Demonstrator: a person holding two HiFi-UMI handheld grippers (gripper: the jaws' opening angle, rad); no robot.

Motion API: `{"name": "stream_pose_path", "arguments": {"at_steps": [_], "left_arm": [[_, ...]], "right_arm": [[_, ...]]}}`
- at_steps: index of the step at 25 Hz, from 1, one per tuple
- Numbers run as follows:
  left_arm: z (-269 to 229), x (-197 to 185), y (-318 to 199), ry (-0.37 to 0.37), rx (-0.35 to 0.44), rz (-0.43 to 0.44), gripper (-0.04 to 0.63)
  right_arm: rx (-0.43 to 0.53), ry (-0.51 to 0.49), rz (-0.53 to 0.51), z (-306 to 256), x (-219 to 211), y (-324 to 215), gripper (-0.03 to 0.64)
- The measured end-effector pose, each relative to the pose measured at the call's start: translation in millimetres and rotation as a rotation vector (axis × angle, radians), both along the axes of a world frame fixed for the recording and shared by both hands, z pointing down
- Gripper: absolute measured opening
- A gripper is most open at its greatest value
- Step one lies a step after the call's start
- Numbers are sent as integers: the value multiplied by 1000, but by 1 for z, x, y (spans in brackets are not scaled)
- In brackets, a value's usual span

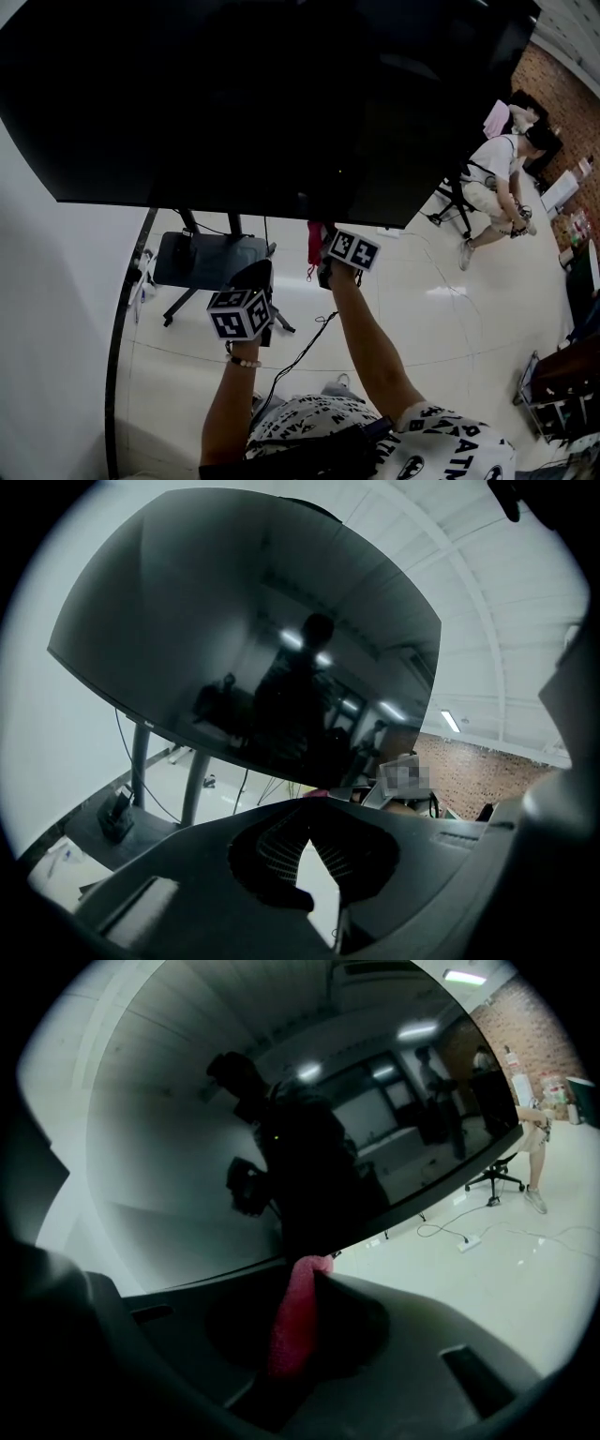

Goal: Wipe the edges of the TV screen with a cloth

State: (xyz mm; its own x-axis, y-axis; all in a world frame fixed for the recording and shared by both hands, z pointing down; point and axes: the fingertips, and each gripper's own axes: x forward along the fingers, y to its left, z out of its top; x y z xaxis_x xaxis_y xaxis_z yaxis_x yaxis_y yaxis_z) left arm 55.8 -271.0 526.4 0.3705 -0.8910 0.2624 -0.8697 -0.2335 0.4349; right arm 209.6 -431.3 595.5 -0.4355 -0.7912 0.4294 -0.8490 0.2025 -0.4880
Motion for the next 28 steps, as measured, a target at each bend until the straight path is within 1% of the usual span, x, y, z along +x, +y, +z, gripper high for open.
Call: {"name": "stream_pose_path", "arguments": {"at_steps": [7,12,14,19,21,23,25,28], "left_arm": [[3,-61,23,-8,-8,8,0],[0,-92,34,-9,-12,-8,0],[-1,-101,36,0,-12,-24,0],[-5,-125,33,1,0,-66,0],[-5,-134,30,3,2,-80,0],[-3,-143,25,21,-2,-96,0],[1,-155,21,27,-14,-121,0],[1,-177,17,14,-21,-167,0]], "right_arm": [[-30,-22,-25,-1,-68,6,64],[-21,-35,-36,-7,-101,10,64],[-24,-47,-59,-9,-118,13,64],[-31,-137,-120,-11,-166,15,64],[-46,-168,-145,-10,-184,17,64],[-67,-205,-178,-11,-203,17,64],[-81,-210,-220,-10,-221,18,64],[-81,-186,-292,-10,-249,23,64]]}}
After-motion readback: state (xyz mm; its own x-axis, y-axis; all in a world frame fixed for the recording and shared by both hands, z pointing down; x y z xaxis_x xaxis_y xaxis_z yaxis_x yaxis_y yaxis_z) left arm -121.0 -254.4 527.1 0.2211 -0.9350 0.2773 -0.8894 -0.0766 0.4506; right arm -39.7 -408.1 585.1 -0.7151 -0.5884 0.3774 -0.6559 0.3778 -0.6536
